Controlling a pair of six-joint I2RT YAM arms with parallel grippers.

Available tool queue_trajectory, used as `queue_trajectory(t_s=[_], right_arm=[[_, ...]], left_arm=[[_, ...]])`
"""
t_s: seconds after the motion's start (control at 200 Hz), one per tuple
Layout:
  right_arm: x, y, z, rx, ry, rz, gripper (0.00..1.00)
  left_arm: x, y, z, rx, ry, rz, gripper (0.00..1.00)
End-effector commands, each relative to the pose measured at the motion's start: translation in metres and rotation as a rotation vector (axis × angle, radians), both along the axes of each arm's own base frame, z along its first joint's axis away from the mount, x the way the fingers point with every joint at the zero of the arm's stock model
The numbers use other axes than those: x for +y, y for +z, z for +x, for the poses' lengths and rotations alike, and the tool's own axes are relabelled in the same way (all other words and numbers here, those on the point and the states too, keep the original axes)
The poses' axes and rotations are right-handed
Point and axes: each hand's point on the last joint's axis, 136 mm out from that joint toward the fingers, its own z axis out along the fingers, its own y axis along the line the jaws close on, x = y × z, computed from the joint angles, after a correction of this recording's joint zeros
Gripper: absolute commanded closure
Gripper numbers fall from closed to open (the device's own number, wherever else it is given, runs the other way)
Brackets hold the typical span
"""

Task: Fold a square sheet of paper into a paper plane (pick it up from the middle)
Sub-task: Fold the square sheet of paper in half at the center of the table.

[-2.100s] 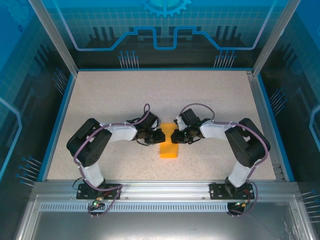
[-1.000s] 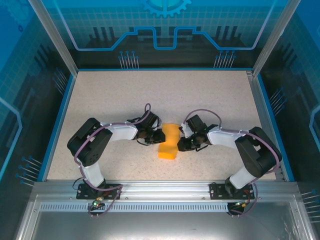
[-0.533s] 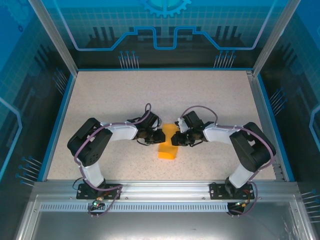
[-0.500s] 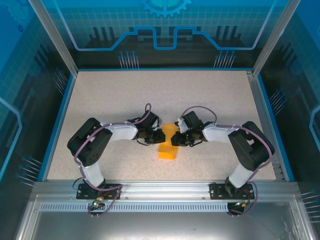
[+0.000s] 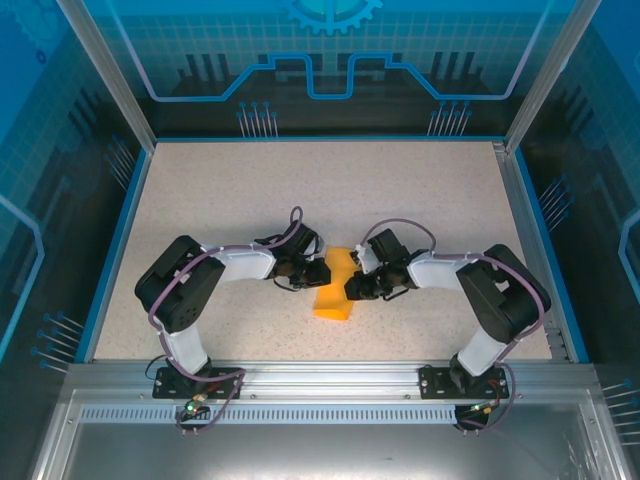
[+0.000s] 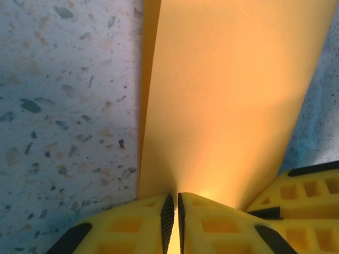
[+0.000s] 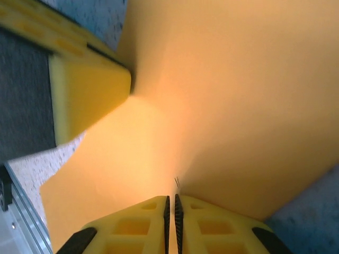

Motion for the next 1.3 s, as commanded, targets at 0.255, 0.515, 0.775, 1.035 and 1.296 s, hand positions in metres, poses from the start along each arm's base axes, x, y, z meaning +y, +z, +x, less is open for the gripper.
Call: queue_trajectory(t_s=[0.255, 0.515, 0.775, 1.035, 1.296], right_arm=[[-0.042, -0.015, -0.057, 0.154, 0.0, -0.125, 0.86], [-0.009, 0.041, -0.018, 0.02, -0.053, 0.036, 0.86], [0.029, 0.027, -0.003, 0.034, -0.02, 0.066, 0.86], [0.021, -0.009, -0.027, 0.124, 0.025, 0.017, 0.86], [-0.008, -0.022, -0.061, 0.174, 0.045, -0.051, 0.86]], left_arm=[[0.047, -0.056, -0.046, 0.191, -0.012, 0.242, 0.83], [0.045, -0.054, -0.046, 0.19, -0.011, 0.233, 0.83], [0.046, -0.053, -0.047, 0.184, -0.012, 0.233, 0.83], [0.047, -0.054, -0.048, 0.186, -0.018, 0.236, 0.83], [0.049, -0.056, -0.049, 0.19, -0.022, 0.246, 0.83]])
